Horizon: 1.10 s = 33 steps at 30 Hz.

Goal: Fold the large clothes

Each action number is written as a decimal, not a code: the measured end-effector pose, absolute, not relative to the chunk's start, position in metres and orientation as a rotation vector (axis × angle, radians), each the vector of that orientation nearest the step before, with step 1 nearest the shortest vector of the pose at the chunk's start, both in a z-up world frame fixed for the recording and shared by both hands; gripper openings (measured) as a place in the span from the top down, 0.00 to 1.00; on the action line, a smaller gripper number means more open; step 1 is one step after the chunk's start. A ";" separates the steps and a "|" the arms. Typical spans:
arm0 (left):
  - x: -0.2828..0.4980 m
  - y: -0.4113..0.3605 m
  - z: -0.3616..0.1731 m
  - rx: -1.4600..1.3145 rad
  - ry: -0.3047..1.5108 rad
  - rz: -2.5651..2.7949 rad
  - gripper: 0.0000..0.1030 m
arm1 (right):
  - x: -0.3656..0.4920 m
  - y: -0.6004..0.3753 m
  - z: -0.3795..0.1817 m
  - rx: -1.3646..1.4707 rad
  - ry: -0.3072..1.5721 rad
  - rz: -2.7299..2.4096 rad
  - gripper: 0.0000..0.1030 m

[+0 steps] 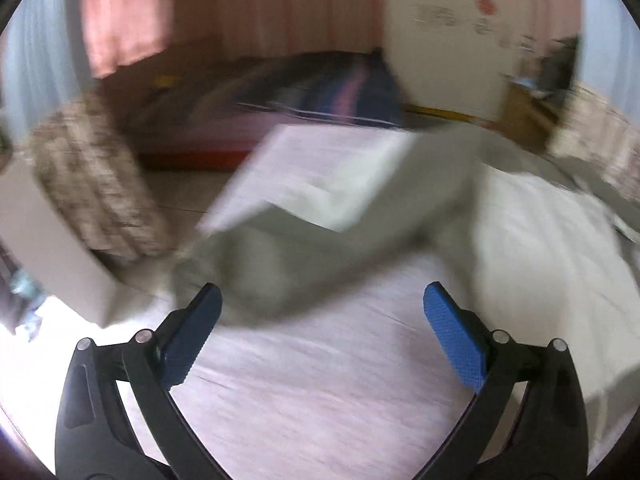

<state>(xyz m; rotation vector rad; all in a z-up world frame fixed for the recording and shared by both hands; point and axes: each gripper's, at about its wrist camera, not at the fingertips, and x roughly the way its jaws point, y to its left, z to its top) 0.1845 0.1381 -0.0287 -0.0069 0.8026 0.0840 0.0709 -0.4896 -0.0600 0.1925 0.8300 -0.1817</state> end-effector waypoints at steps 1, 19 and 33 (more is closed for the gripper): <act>0.182 0.119 -0.035 -0.027 0.831 0.004 0.03 | 0.067 -0.481 -0.068 0.219 0.855 -0.142 0.15; 0.115 0.049 -0.003 0.035 0.826 -0.299 0.96 | 0.008 -0.428 -0.020 0.132 0.754 0.059 0.97; 0.120 0.165 -0.071 0.041 0.938 0.159 0.17 | 0.000 -0.502 -0.021 0.130 0.792 -0.340 0.25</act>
